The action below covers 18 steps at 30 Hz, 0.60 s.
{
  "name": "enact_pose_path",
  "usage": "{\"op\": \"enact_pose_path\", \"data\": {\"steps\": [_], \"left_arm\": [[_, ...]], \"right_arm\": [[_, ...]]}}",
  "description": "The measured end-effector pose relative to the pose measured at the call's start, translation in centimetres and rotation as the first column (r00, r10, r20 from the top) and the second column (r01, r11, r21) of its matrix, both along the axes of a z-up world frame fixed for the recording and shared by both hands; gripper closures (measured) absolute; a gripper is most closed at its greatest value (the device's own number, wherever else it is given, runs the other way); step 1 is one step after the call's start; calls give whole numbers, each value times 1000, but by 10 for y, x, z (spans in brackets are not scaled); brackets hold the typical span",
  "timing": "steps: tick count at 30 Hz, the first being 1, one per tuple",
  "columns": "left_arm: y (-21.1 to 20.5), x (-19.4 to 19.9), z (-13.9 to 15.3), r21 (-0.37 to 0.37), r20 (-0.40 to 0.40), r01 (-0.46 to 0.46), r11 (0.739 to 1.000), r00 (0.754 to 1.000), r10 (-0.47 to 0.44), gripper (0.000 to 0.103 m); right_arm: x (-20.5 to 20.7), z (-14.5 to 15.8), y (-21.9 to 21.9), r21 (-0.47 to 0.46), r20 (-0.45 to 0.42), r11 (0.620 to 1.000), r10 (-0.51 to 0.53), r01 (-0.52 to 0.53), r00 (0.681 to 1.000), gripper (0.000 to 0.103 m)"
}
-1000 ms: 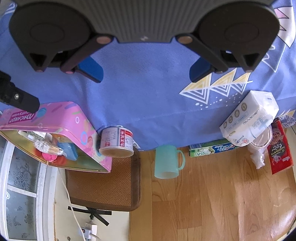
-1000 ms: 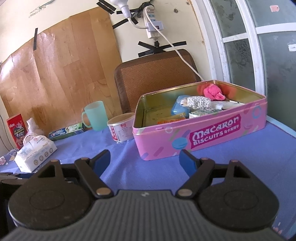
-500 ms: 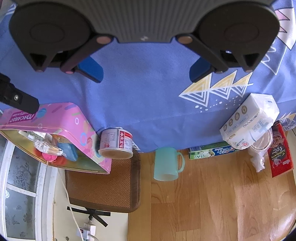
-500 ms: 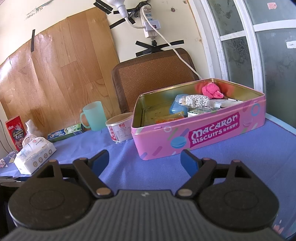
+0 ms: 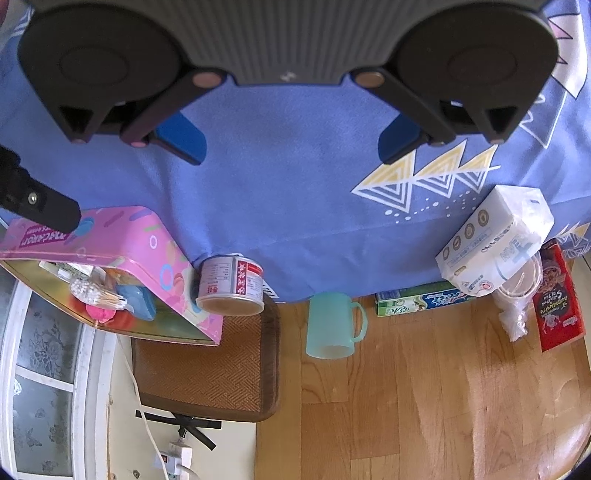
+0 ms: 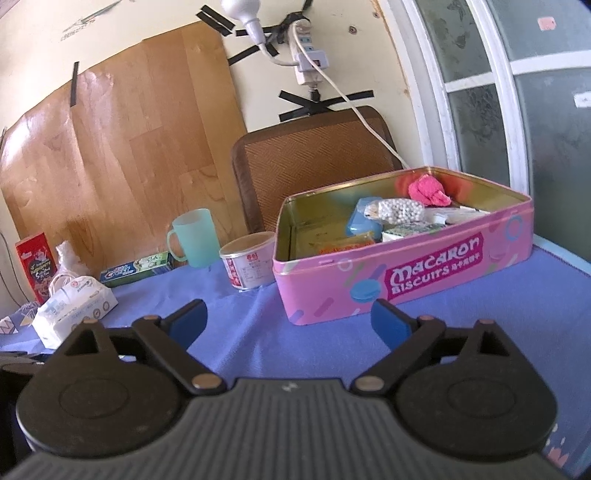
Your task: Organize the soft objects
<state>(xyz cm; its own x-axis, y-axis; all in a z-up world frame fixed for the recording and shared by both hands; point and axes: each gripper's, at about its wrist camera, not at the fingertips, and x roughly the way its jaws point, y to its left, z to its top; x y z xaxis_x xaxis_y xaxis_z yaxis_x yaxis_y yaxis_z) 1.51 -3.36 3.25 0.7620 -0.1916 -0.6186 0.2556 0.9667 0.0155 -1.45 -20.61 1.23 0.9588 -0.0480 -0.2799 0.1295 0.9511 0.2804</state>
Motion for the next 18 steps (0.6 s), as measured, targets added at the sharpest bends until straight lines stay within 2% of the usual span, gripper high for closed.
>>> {"op": "enact_pose_path", "data": {"steps": [18], "left_arm": [[-2,-7,1,21,21,8,1000,1000,-8,0]], "right_arm": [[-5,-3,0,22,16,1000,-16,16,1000,4]]}}
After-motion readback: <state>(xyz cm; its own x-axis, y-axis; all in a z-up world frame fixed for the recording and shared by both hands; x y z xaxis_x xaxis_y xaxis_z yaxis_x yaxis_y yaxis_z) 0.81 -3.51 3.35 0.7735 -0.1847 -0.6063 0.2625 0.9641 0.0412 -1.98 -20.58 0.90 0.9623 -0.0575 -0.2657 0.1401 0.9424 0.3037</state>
